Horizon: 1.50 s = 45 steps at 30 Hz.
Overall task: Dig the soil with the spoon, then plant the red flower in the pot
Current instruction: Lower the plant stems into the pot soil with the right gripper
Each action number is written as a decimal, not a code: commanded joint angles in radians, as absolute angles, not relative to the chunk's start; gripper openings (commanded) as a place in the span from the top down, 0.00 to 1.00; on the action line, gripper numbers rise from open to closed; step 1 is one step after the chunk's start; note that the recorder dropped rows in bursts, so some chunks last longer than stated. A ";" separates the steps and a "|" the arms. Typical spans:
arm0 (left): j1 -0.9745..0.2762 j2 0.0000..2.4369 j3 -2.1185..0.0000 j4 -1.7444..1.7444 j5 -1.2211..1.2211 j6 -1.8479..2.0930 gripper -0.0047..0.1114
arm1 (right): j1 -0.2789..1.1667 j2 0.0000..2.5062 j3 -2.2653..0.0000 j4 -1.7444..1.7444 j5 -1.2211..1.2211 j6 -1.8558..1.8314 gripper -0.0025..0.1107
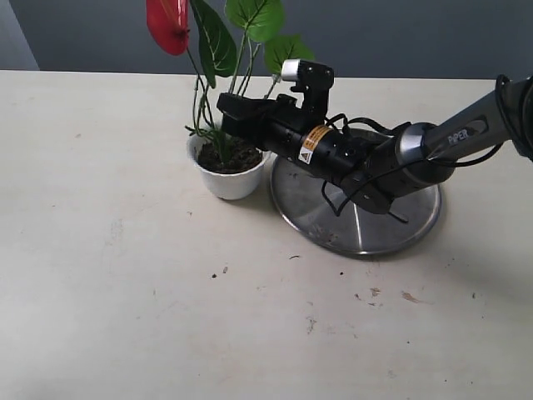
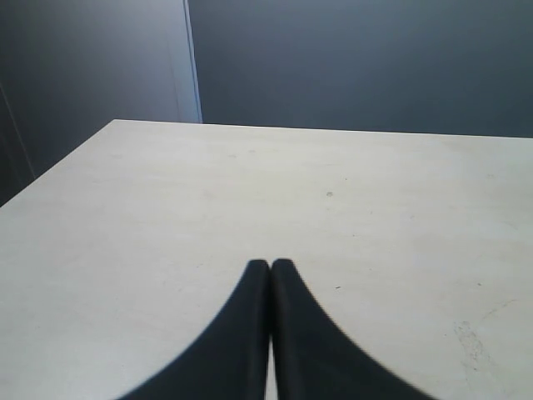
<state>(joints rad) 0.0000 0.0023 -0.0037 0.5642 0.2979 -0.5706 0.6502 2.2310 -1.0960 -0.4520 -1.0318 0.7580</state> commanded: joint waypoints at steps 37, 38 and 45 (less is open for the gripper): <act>0.000 0.000 0.000 0.566 0.290 -0.573 0.96 | 0.653 2.276 -1.064 -0.556 -0.850 0.865 0.98; 0.000 0.000 0.000 0.566 0.290 -0.573 0.96 | 0.653 2.276 -1.064 -0.556 -0.850 0.865 0.98; 0.000 0.000 0.000 0.566 0.290 -0.573 0.96 | 0.653 2.276 -1.064 -0.548 -0.855 0.874 0.76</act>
